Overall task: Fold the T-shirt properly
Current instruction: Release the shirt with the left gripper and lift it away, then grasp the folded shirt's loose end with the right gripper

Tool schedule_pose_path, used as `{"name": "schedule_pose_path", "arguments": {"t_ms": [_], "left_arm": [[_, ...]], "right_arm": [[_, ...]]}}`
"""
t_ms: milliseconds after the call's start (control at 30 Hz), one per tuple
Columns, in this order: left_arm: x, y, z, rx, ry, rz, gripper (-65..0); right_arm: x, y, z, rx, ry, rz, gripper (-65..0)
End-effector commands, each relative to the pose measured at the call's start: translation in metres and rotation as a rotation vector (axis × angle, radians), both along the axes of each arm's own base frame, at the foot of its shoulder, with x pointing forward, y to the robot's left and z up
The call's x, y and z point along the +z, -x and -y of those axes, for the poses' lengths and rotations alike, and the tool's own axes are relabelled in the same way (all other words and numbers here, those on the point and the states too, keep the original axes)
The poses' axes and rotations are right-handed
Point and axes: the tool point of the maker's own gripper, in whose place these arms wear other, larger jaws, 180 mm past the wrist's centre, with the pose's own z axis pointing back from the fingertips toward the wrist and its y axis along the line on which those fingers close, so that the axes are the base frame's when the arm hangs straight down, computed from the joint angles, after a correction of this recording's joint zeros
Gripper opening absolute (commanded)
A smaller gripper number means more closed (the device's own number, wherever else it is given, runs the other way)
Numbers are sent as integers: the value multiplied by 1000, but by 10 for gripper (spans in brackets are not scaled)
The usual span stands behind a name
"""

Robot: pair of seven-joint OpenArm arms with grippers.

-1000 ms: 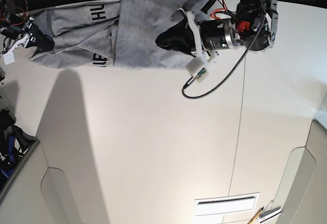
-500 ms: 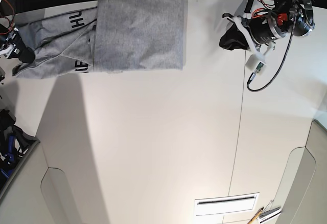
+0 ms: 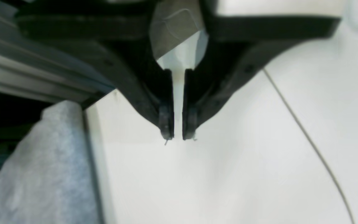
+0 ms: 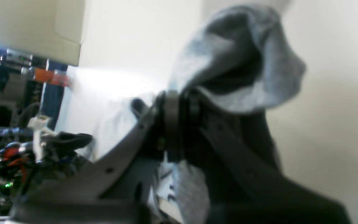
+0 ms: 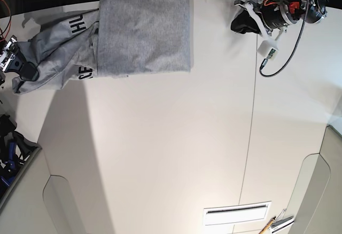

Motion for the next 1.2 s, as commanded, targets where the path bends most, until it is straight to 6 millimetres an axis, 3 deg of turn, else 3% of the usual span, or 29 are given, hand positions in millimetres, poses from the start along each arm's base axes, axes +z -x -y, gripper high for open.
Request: {"name": "schedule_pose_path", "arguments": {"t_ms": [0, 167, 367, 500, 667, 933, 1167], "left_arm": [[0, -2, -2, 16, 15, 10, -596], [-26, 8, -8, 64, 48, -71, -596], [-23, 4, -4, 76, 87, -63, -596], [-24, 7, -2, 68, 95, -79, -596], [-13, 11, 13, 51, 202, -100, -596], [-12, 15, 40, -12, 259, -115, -596], [-11, 20, 71, -99, 299, -129, -596]], "right_arm": [[24, -7, -2, 10, -4, 85, -650], [39, 1, -45, 86, -8, 160, -650], [42, 15, -128, 248, -96, 191, -650], [38, 24, -184, 368, -209, 176, -650], [15, 23, -240, 419, -181, 133, -650], [-3, 33, -306, 532, -73, 162, -650], [-21, 54, -339, 656, 42, 160, -650]]}}
